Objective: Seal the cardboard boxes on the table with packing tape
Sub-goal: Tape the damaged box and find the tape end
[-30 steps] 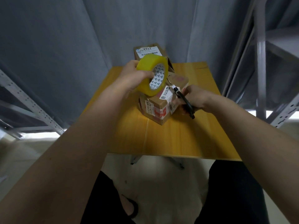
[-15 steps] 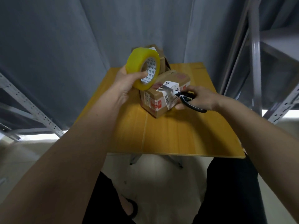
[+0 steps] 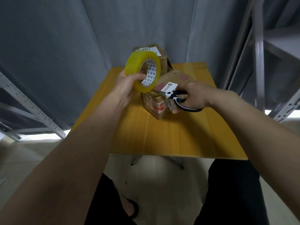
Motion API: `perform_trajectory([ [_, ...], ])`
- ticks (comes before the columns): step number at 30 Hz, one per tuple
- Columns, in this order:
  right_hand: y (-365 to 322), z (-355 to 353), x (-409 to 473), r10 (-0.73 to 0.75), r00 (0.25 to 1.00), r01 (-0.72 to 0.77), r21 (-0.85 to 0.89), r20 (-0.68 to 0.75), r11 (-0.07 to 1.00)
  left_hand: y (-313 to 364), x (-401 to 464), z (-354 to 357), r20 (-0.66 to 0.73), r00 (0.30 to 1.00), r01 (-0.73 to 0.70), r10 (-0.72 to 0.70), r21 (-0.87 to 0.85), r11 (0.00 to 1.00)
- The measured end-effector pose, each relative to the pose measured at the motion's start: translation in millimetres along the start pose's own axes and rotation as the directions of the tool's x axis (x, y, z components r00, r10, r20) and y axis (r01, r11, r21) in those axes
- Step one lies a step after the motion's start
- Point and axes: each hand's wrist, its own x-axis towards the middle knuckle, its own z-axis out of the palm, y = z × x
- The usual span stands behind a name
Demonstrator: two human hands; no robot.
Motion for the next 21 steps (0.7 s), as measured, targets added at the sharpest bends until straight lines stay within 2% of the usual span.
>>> perform_trajectory([
  [6,-13.2,21.0,7.6,-0.006,0.987,-0.016,-0.138,-0.162,0.990,-4.6,1.1,1.8,0.008,1.000,-0.029,0.028,0.055,0.998],
  [10,-17.3,23.2,6.8,0.013,0.985,-0.031,-0.105,-0.173,0.994,-8.0,1.0,-2.3,0.005,1.000,-0.014,0.014,0.032,0.999],
  [21,-31.0,24.7,11.4,0.026,0.954,-0.099,-0.234,-0.297,0.967,-15.8,1.2,-6.3,0.004,1.000,-0.029,0.031,-0.190,0.981],
])
